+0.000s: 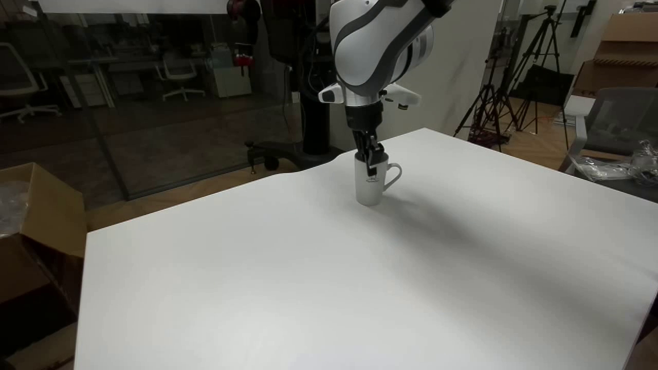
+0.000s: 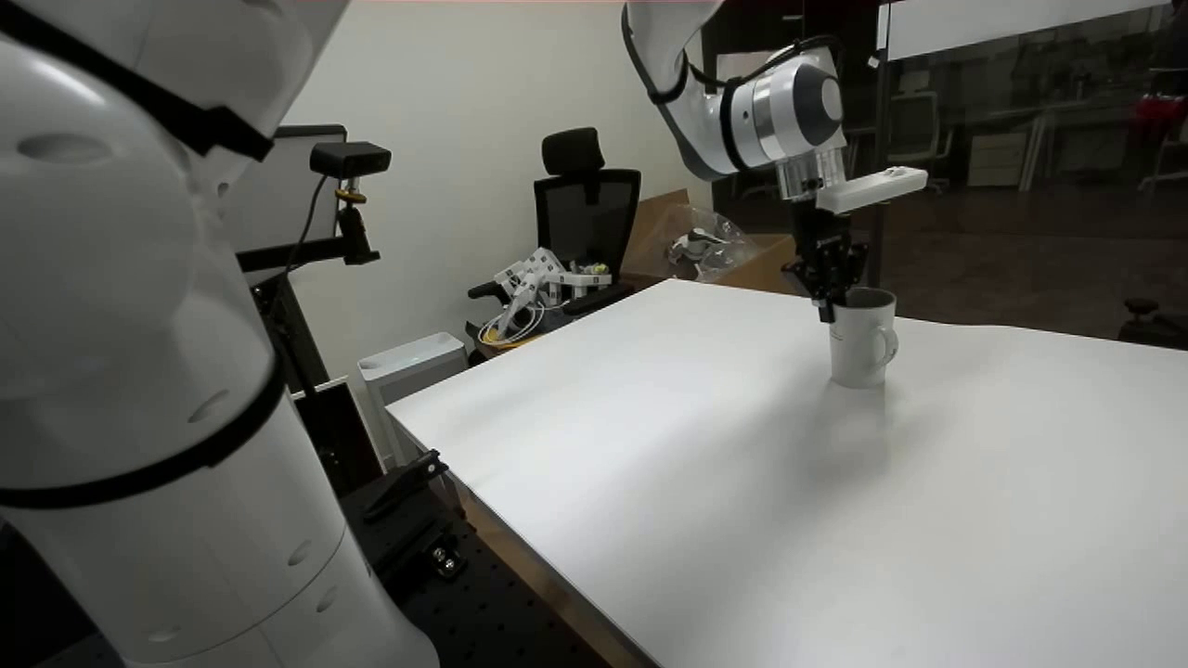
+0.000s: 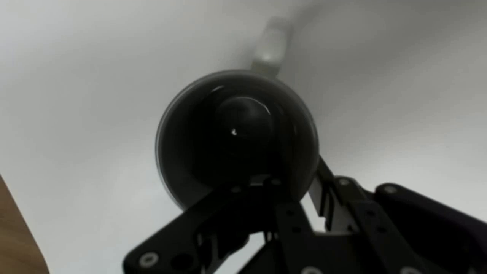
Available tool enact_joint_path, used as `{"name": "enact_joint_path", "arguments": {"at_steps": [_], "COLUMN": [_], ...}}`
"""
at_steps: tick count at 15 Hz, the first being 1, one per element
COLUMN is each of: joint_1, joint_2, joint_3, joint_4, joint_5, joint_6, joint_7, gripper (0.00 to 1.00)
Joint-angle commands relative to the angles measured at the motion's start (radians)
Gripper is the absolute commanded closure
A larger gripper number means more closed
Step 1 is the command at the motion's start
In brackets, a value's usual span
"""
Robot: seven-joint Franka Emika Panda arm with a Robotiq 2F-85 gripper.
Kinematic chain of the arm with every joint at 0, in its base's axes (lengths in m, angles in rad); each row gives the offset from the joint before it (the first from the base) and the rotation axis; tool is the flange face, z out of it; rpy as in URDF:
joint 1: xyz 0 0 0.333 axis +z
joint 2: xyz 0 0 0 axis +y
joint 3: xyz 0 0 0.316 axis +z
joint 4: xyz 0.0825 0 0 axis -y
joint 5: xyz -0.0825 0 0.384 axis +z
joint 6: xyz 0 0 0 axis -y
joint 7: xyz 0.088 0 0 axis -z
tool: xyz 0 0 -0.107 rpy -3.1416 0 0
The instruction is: Move the white mug to the middle of the table
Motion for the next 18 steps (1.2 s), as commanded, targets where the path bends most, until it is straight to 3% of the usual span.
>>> {"name": "enact_joint_path", "arguments": {"at_steps": [1, 2, 3, 7, 8, 15, 18], "joint_1": [-0.002, -0.004, -0.006, -0.006, -0.006, 0.008, 0.034], "joint_2": [-0.011, -0.010, 0.000, 0.000, 0.000, -0.024, -0.026], "joint_3": [0.003, 0.006, 0.007, 0.007, 0.007, 0.062, 0.079], "joint_4": [-0.005, -0.002, 0.003, 0.003, 0.003, -0.039, -0.042], "joint_5": [-0.006, -0.003, -0.004, -0.004, -0.004, 0.037, 0.035], "joint_6": [0.005, 0.003, 0.004, 0.004, 0.004, 0.072, 0.035], "joint_7": [0.017, 0.012, 0.003, 0.003, 0.003, 0.011, 0.025], "gripper": [1.00, 1.00, 0.91, 0.91, 0.98, 0.98, 0.98]}}
